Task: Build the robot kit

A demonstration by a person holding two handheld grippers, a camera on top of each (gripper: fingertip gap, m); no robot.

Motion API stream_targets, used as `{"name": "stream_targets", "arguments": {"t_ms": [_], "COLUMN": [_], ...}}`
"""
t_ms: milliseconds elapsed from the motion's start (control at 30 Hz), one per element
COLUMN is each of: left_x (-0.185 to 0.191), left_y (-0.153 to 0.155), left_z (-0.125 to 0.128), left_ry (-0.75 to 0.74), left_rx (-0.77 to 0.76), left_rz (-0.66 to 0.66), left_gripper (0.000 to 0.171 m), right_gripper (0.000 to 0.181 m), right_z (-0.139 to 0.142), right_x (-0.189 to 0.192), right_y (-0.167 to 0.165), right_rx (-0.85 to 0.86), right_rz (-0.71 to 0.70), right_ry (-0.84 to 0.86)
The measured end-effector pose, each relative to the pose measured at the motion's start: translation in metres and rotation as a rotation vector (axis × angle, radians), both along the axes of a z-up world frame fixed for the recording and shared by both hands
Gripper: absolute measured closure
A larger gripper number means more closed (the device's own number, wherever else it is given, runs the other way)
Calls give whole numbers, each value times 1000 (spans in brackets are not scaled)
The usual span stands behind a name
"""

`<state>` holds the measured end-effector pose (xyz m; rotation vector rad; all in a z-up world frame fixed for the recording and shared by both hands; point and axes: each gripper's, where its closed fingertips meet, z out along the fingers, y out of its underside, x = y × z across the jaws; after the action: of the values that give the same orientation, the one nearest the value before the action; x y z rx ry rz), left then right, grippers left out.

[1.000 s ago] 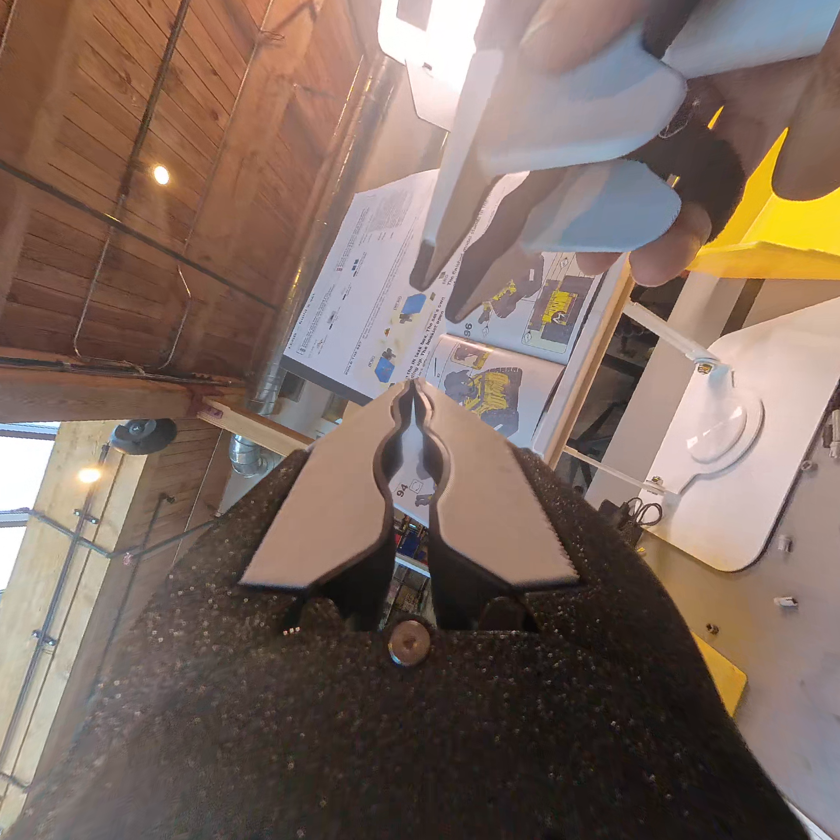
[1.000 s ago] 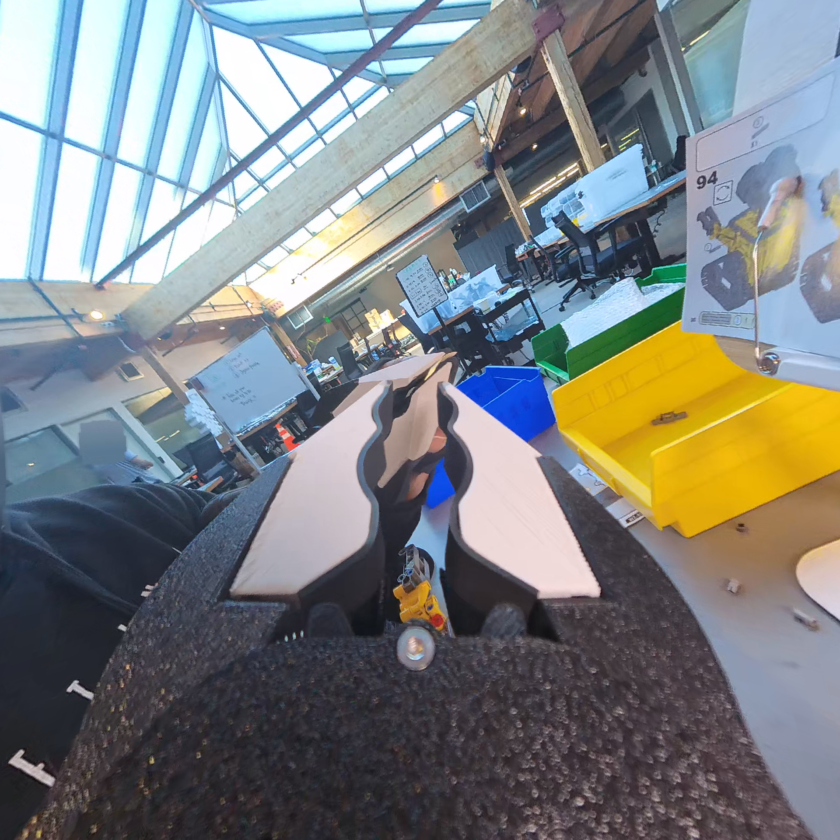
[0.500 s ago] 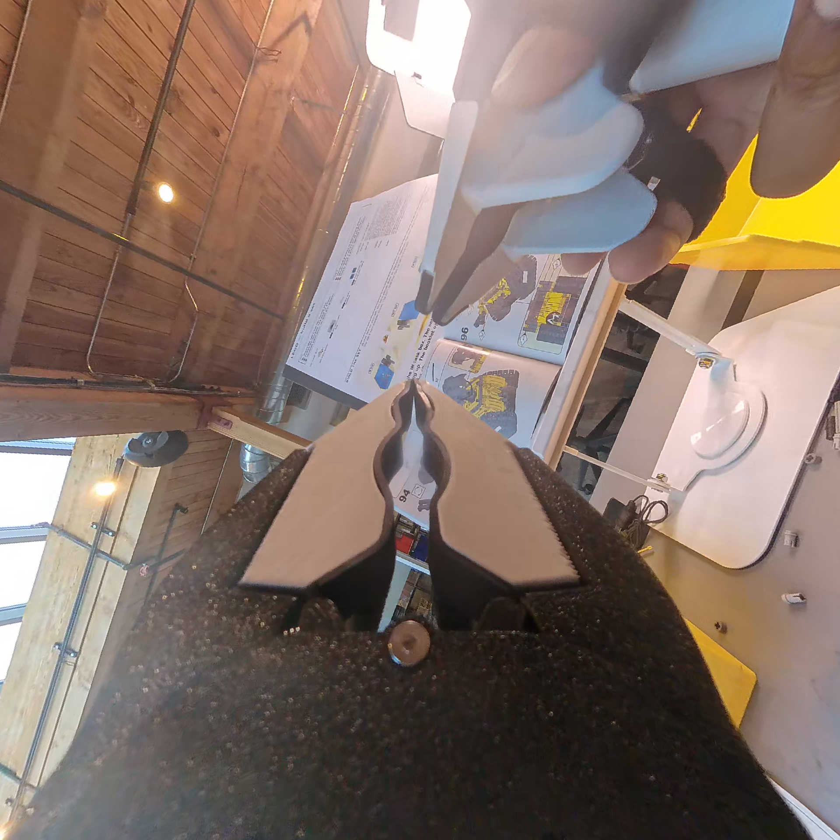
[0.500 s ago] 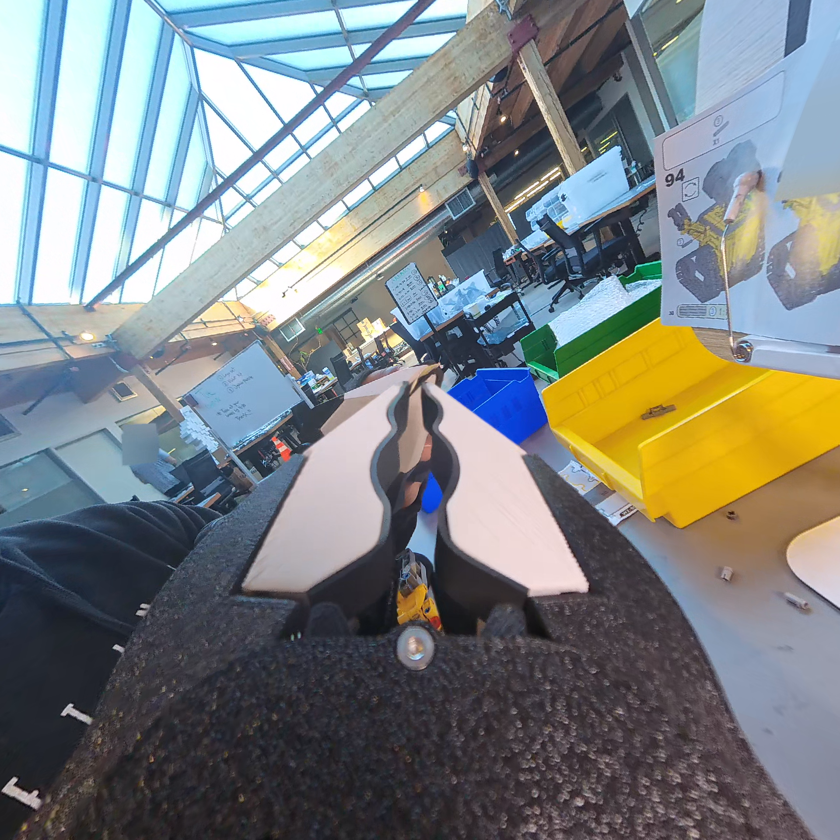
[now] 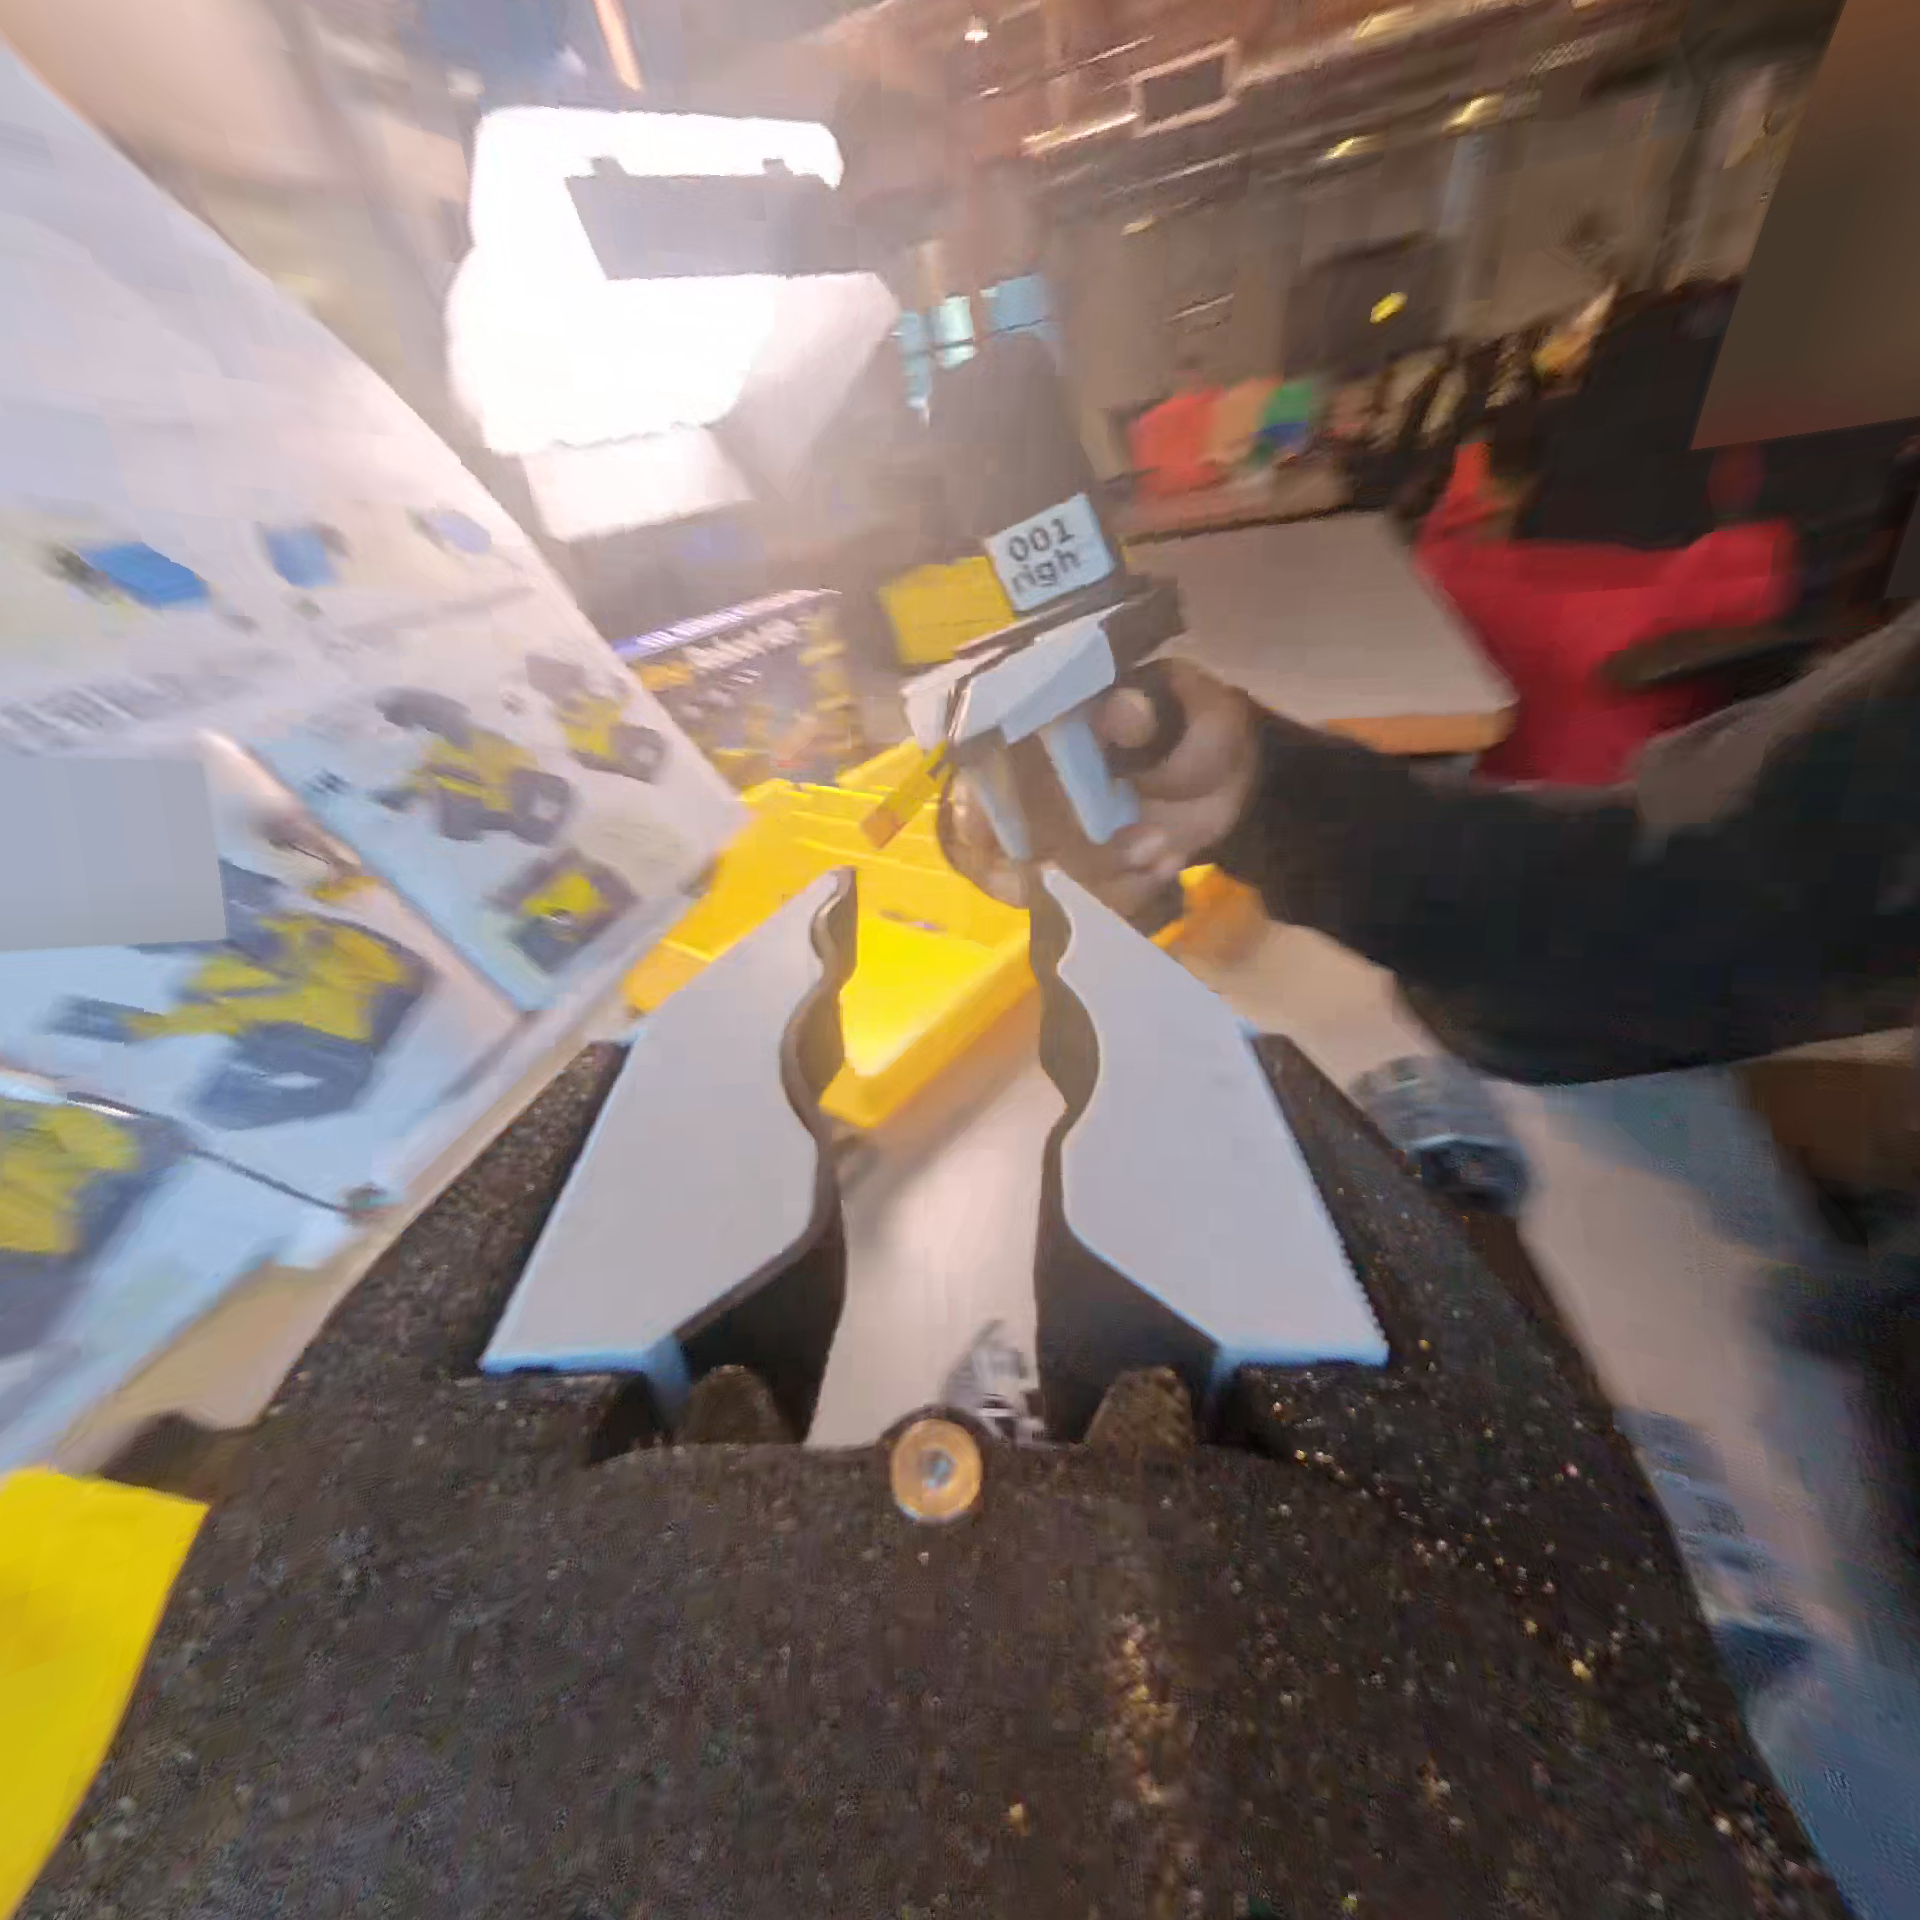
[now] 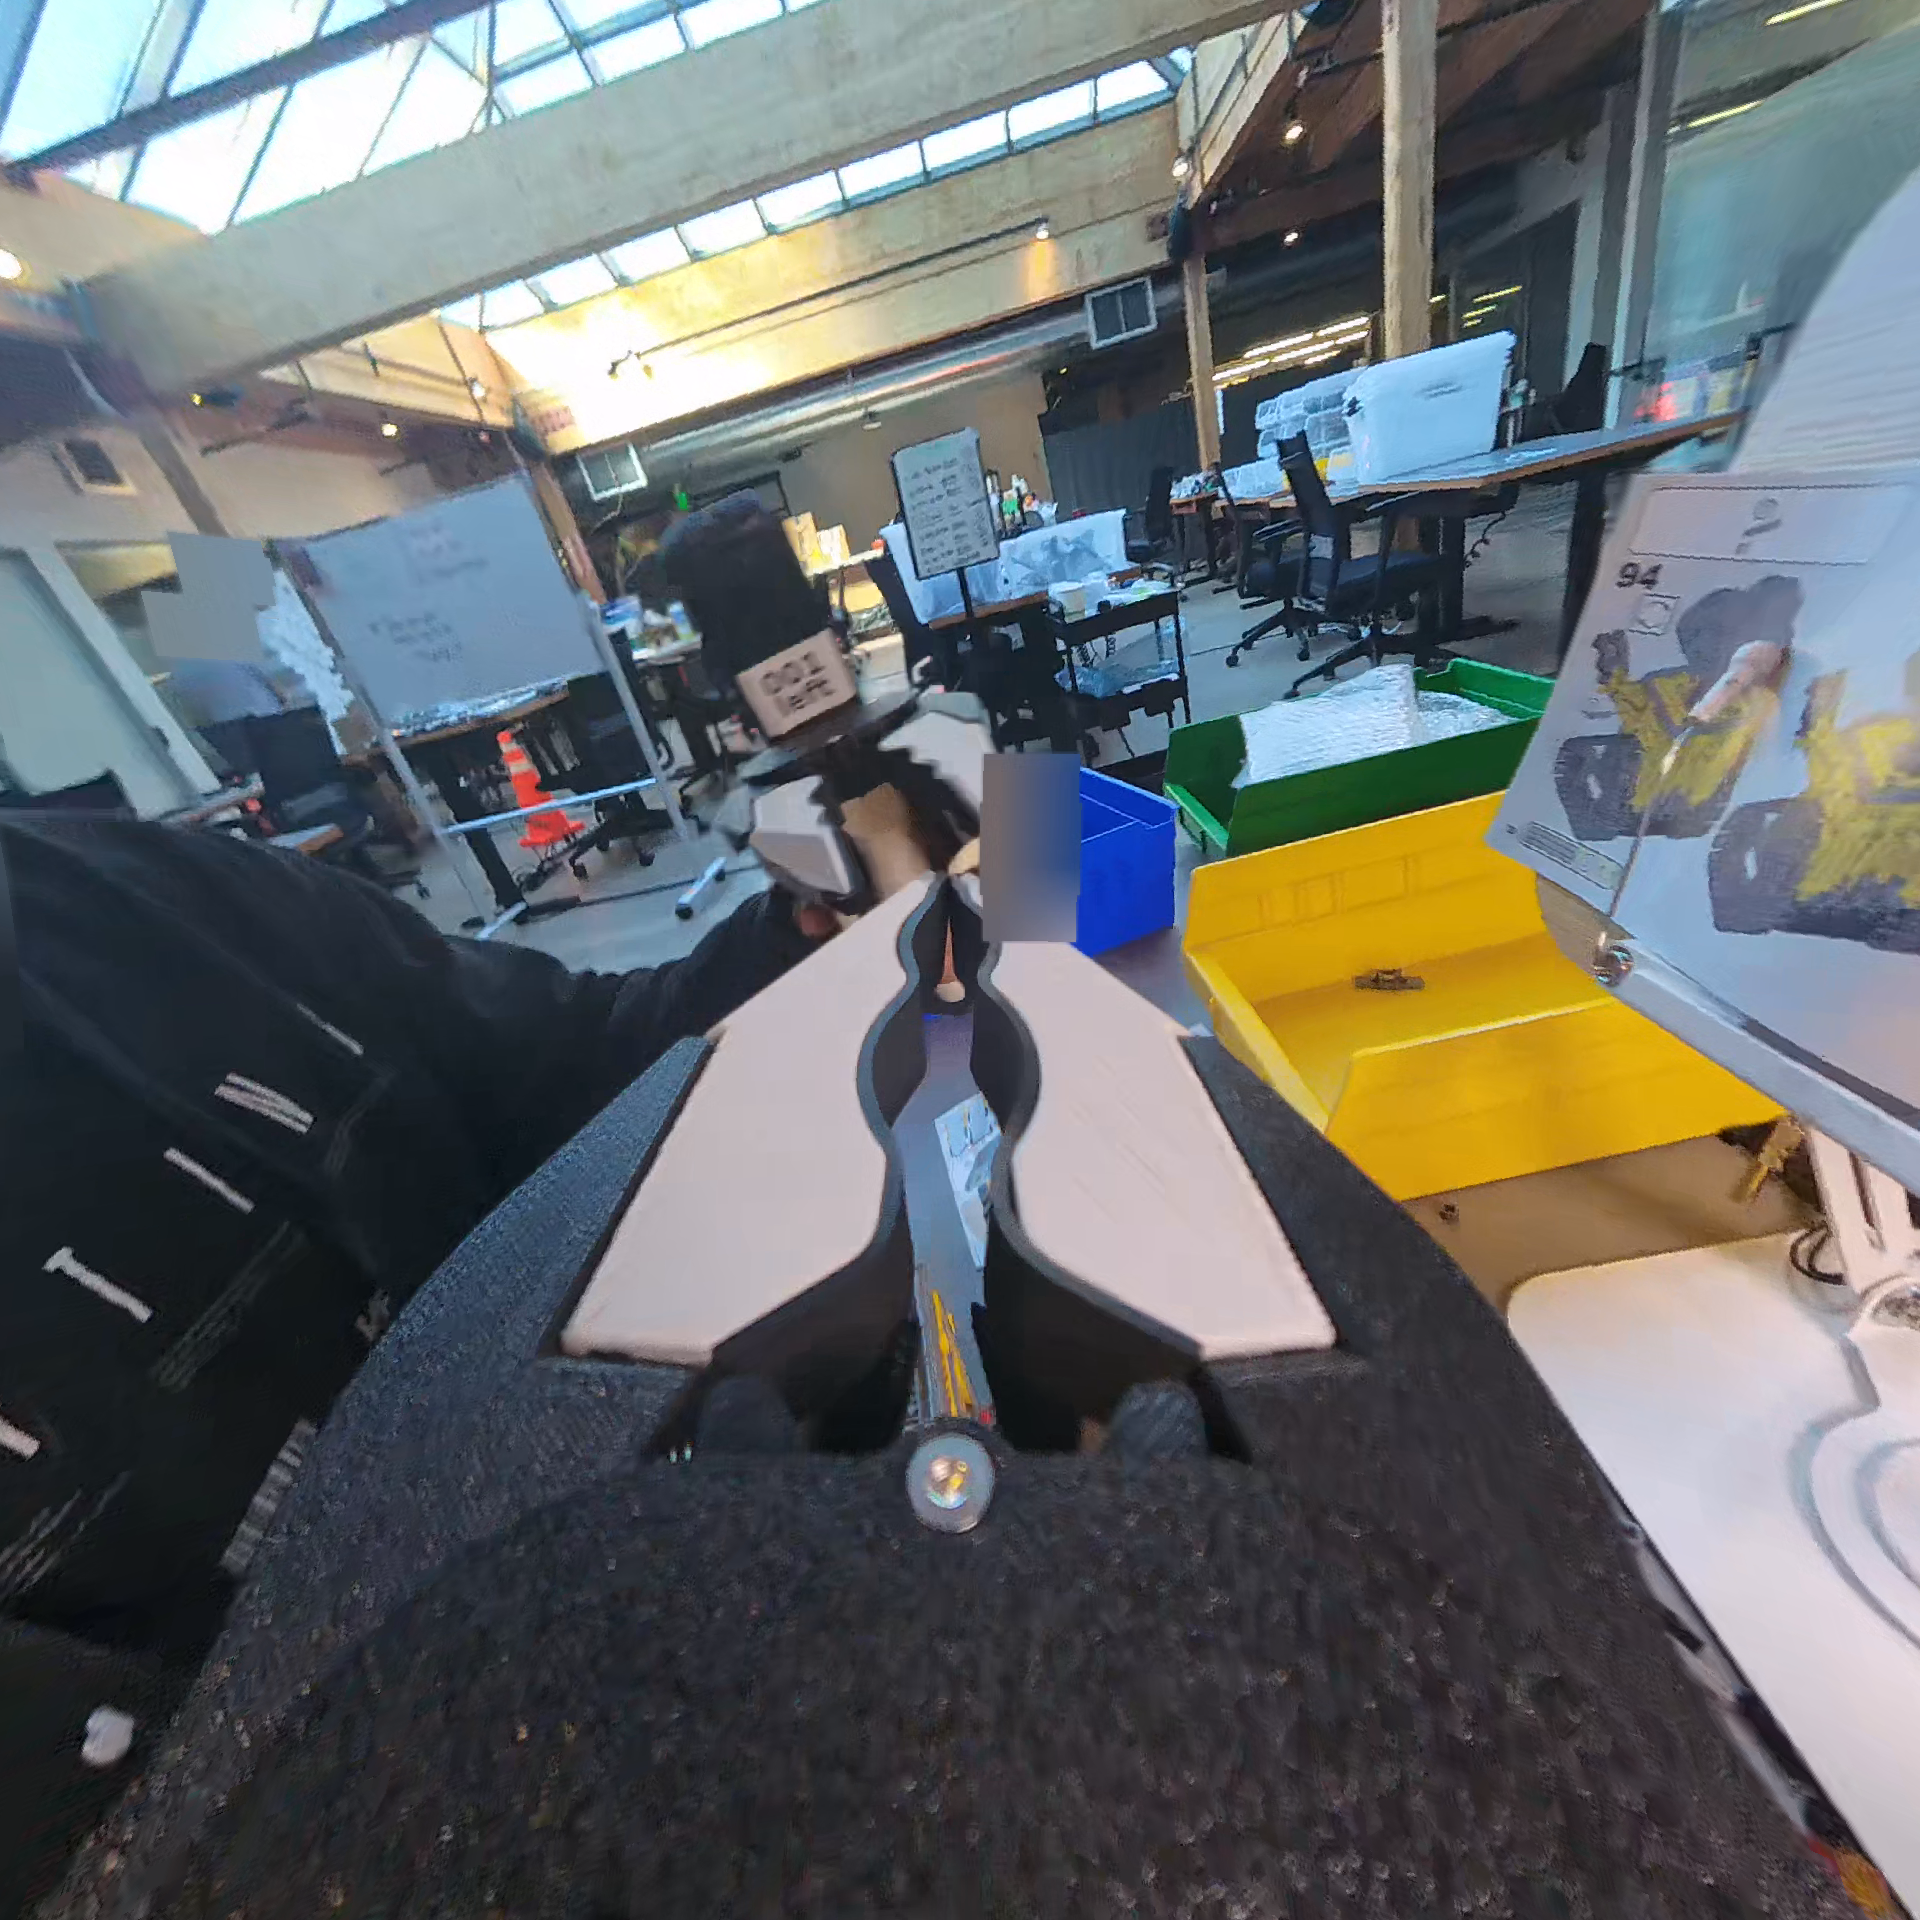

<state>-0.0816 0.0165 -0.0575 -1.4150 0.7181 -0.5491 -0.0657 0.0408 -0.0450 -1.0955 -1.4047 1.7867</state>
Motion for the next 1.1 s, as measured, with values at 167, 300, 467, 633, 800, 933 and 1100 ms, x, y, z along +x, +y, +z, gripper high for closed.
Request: {"name": "stream_targets", "arguments": {"t_ms": [167,300,467,633,800,933,1100], "left_x": [17,26,25,22,18,17,20], "left_y": [-17,-20,-16,-11,-10,-11,-11], "left_z": [-5,-19,-22,-14,3,8,9], "left_ry": [-160,-67,-12,-62,-161,-180,-182], "left_rx": [-195,-218,-196,-175,-127,-112,-111], "left_rz": [-254,-265,-208,-178,-161,-155,-160], "left_gripper": [134,153,171,171,171,171,171], "right_gripper": [181,181,181,181,177,175,174], "right_z": [-16,-24,-25,-19,-4,3,5], "right_x": [13,14,12,10,8,7,5], "right_y": [-28,-37,-35,-31,-27,-23,-22], "right_rx": [188,239,241,233,195,181,160], "right_rz": [130,160,149,117,77,46,33], "right_ry": [-64,-94,-95,-61,24,66,77]}}
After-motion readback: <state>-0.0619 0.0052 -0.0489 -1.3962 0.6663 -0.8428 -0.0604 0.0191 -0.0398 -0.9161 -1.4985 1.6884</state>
